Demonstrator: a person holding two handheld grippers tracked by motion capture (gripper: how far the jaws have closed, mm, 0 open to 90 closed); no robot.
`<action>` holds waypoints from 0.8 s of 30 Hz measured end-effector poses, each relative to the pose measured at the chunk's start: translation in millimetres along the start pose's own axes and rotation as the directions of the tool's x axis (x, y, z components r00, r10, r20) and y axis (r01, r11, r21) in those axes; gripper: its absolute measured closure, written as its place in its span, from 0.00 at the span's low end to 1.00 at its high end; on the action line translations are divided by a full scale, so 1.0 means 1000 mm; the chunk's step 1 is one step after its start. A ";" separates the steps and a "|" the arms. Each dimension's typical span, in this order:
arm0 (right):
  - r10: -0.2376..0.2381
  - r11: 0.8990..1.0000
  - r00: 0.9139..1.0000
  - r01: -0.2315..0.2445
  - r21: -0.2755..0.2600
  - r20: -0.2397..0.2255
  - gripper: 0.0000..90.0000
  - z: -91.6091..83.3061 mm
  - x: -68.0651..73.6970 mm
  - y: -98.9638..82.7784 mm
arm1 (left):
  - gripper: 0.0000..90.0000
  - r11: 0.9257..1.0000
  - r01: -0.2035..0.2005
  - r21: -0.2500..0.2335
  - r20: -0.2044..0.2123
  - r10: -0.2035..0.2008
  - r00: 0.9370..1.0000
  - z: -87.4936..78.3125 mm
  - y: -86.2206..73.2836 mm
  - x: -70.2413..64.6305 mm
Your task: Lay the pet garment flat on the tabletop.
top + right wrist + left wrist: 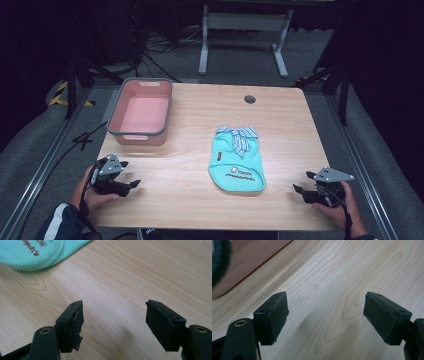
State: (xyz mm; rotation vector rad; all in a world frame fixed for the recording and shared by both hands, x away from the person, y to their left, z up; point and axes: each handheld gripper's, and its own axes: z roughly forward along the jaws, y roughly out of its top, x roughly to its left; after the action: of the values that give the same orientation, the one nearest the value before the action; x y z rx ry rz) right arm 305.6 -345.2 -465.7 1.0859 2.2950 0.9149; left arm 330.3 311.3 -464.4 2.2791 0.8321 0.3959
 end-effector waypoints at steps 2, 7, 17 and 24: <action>0.015 1.000 1.000 -0.015 -0.006 0.000 0.34 -0.001 -0.002 -0.005 | 0.23 1.000 0.007 0.006 0.009 -0.007 1.000 -0.002 -0.005 0.003; 0.068 0.998 0.998 -0.068 -0.012 -0.011 0.32 -0.003 -0.007 -0.019 | 0.22 0.999 0.043 0.001 0.032 -0.043 0.999 -0.005 -0.018 0.007; 0.132 0.991 0.991 -0.133 -0.030 -0.030 0.29 -0.005 -0.011 -0.035 | 0.21 0.995 0.094 -0.024 0.035 -0.093 0.995 -0.010 -0.037 0.011; 0.134 0.990 0.990 -0.135 -0.028 -0.032 0.29 -0.005 -0.011 -0.035 | 0.20 0.994 0.104 -0.019 -0.013 -0.105 0.994 -0.011 -0.038 0.007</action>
State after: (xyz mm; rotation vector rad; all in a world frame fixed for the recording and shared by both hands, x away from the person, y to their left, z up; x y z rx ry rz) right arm 291.5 -372.2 -486.4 1.2342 2.2464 1.0203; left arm 312.7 342.8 -482.3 2.2076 0.9463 0.3702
